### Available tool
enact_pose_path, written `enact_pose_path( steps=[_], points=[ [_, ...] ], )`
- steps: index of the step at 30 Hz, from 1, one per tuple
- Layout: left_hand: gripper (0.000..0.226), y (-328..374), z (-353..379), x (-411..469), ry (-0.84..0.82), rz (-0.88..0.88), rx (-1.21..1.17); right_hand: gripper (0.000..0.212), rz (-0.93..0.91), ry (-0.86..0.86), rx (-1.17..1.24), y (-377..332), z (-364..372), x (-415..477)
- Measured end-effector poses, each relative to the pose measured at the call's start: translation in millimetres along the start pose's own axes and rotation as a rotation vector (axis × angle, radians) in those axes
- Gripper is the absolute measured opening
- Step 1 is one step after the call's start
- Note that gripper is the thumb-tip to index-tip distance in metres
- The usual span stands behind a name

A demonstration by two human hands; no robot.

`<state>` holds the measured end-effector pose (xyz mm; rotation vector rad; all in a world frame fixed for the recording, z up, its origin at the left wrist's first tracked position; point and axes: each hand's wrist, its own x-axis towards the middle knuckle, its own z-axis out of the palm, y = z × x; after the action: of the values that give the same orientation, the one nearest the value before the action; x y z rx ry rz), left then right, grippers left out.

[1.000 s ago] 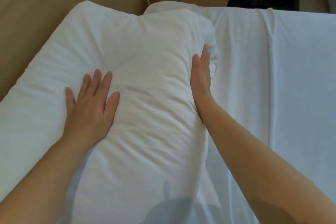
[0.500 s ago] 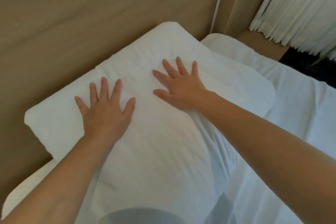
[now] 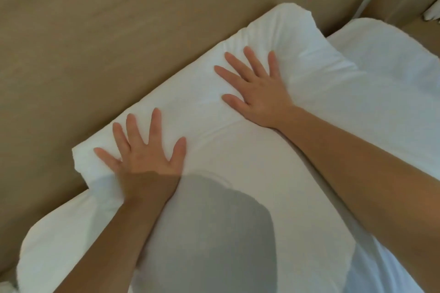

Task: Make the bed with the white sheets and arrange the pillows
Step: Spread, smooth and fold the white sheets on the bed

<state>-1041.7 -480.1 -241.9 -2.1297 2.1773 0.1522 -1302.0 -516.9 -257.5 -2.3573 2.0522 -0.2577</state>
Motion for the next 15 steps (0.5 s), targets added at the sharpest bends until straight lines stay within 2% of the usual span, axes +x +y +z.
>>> enact_pose_path(
  steps=[4,8,15],
  points=[
    [0.074,2.6,19.2,7.0,0.018,0.038,0.004,0.061,-0.002,0.017,-0.006,6.2,23.8,2.2],
    [0.077,8.6,36.7,14.0,0.024,0.028,0.044,0.063,-0.003,0.021,-0.028,11.9,42.7,4.9],
    [0.080,10.9,43.0,17.1,-0.047,0.001,0.136,0.066,0.023,-0.125,-0.070,13.0,43.7,5.0]
  ],
)
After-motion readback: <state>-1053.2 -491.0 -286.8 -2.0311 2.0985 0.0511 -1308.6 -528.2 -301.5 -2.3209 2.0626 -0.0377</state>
